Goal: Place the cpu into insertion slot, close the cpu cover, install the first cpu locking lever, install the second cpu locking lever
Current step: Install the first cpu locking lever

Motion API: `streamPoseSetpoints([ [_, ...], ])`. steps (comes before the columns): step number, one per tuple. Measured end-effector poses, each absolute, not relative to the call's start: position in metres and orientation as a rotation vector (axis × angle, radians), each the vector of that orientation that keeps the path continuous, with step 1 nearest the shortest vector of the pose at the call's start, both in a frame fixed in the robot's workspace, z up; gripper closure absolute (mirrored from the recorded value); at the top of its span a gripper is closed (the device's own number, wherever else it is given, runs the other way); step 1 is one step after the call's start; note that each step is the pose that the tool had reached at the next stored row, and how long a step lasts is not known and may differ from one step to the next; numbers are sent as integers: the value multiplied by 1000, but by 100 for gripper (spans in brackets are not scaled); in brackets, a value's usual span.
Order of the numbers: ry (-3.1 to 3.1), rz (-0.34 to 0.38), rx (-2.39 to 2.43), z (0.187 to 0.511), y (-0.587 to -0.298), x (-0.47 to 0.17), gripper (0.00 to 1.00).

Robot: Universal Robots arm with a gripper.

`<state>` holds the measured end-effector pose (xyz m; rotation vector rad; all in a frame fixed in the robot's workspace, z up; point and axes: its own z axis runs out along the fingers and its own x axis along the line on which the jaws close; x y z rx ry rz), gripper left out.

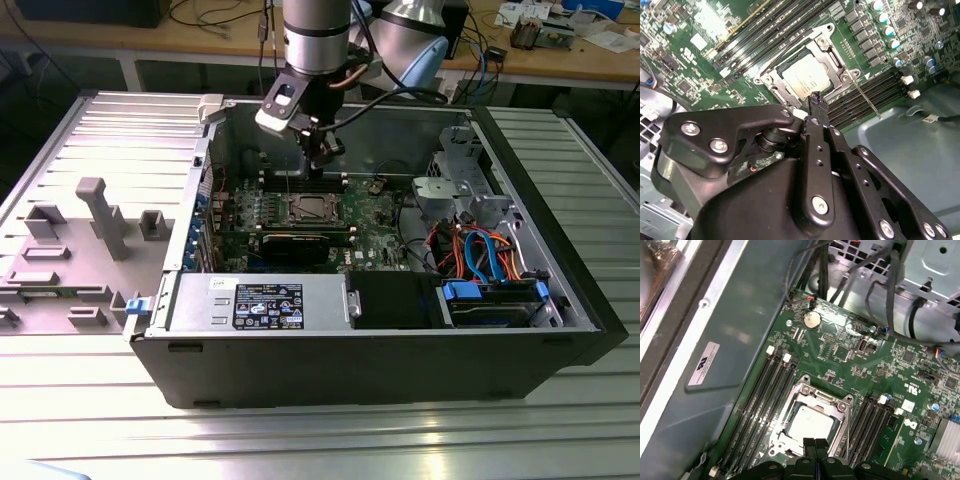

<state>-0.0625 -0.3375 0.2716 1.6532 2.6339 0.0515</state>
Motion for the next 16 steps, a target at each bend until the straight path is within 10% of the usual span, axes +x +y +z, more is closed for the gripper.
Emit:
streamPoseSetpoints([
  [16,2685,53,1571,272,-338,-63,89],
])
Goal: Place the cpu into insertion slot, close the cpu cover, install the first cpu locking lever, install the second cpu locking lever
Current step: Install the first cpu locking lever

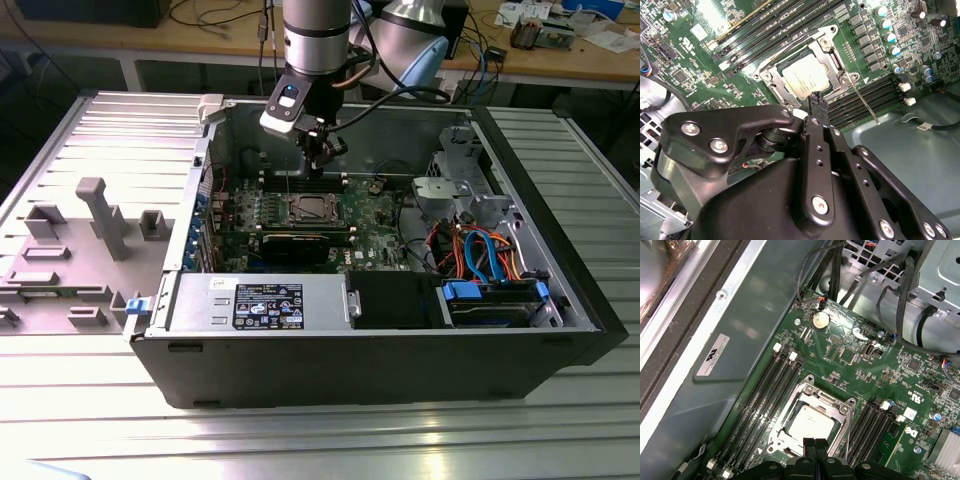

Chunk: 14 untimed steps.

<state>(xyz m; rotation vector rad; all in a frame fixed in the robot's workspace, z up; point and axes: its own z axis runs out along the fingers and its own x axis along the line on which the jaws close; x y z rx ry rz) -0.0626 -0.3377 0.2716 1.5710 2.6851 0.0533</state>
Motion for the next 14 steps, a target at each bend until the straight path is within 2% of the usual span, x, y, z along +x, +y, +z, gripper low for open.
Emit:
streamPoseSetpoints([
  [14,2711,54,1527,272,-338,-63,89],
])
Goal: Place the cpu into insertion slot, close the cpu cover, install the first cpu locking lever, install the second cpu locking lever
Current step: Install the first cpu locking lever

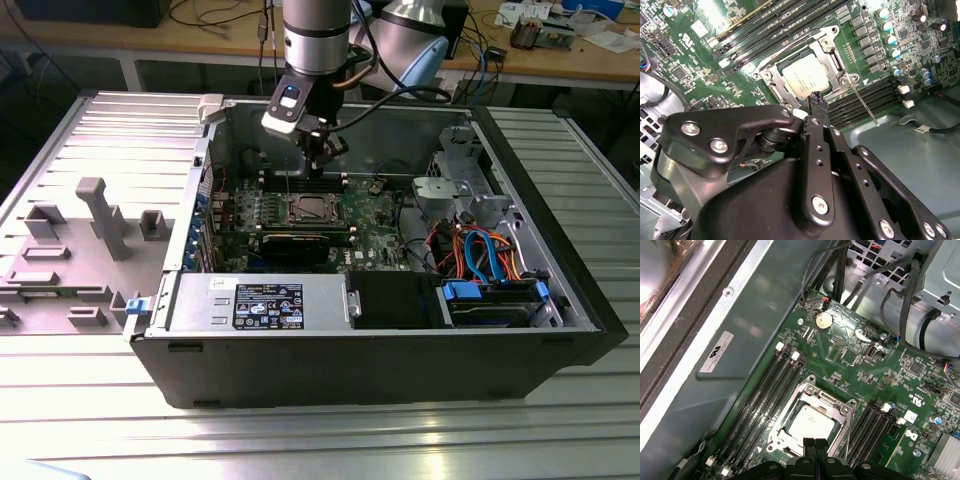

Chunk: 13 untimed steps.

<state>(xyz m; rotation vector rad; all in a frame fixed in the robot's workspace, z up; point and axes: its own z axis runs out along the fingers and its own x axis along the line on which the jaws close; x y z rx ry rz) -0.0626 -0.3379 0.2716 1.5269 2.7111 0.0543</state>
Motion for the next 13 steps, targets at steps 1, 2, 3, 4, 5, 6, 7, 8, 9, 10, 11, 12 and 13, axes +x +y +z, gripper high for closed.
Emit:
streamPoseSetpoints([
  [1,2715,55,1520,272,-338,-63,89],
  [2,2718,55,1515,272,-338,-63,89],
  [3,2720,55,1511,272,-338,-63,89],
  [4,2726,55,1502,272,-338,-63,89],
  [5,2731,55,1493,272,-338,-63,89],
  [6,2738,56,1480,272,-338,-63,89],
  [7,2746,56,1466,272,-338,-63,89],
  [8,2755,56,1448,272,-338,-63,89],
  [9,2770,56,1420,272,-338,-63,89],
  [10,2782,57,1398,272,-338,-63,89],
  [11,2798,57,1366,272,-338,-63,89],
  [12,2810,58,1343,272,-338,-63,89],
  [13,2821,58,1320,272,-338,-63,89],
])
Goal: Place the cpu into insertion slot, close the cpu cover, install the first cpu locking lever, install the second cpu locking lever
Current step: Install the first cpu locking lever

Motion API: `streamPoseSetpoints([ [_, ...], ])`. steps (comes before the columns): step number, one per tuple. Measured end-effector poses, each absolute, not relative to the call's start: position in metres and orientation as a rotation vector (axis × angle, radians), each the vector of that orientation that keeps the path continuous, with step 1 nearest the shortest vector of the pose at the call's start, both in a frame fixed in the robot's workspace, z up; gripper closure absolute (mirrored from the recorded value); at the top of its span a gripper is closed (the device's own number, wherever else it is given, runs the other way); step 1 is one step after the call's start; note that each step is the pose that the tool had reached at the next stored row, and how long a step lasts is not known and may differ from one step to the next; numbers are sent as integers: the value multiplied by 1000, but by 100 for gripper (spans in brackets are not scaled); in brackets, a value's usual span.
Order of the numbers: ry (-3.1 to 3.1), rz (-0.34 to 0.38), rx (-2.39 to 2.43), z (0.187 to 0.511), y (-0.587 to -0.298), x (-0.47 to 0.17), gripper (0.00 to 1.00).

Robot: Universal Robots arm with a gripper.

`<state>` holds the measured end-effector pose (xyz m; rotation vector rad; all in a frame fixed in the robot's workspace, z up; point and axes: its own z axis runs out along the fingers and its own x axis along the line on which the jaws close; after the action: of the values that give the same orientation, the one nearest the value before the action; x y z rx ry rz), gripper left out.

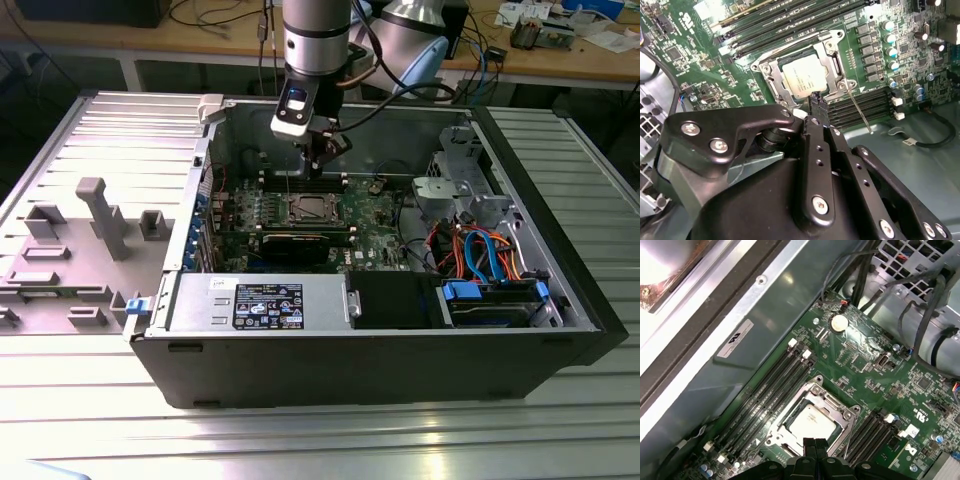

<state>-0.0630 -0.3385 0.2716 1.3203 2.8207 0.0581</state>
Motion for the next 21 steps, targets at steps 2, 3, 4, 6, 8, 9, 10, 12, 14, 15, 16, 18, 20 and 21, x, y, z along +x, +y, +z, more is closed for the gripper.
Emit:
streamPoseSetpoints([
  [2,2837,59,1286,272,-339,-63,89],
  [3,2842,59,1276,272,-339,-63,89],
  [4,2849,59,1260,272,-339,-63,89],
  [6,2858,59,1239,272,-339,-63,89],
  [8,2874,60,1204,272,-339,-64,89],
  [9,2883,60,1184,272,-339,-64,89],
  [10,2894,60,1156,272,-339,-64,89],
  [12,2903,61,1136,272,-339,-64,89],
  [14,2915,61,1104,272,-339,-64,89],
  [15,2918,61,1096,272,-339,-64,89],
  [16,2925,62,1077,272,-339,-64,89],
  [18,2938,62,1045,272,-339,-64,89],
  [20,2949,62,1014,272,-339,-64,89],
  [21,2953,62,1003,272,-339,-64,89],
])
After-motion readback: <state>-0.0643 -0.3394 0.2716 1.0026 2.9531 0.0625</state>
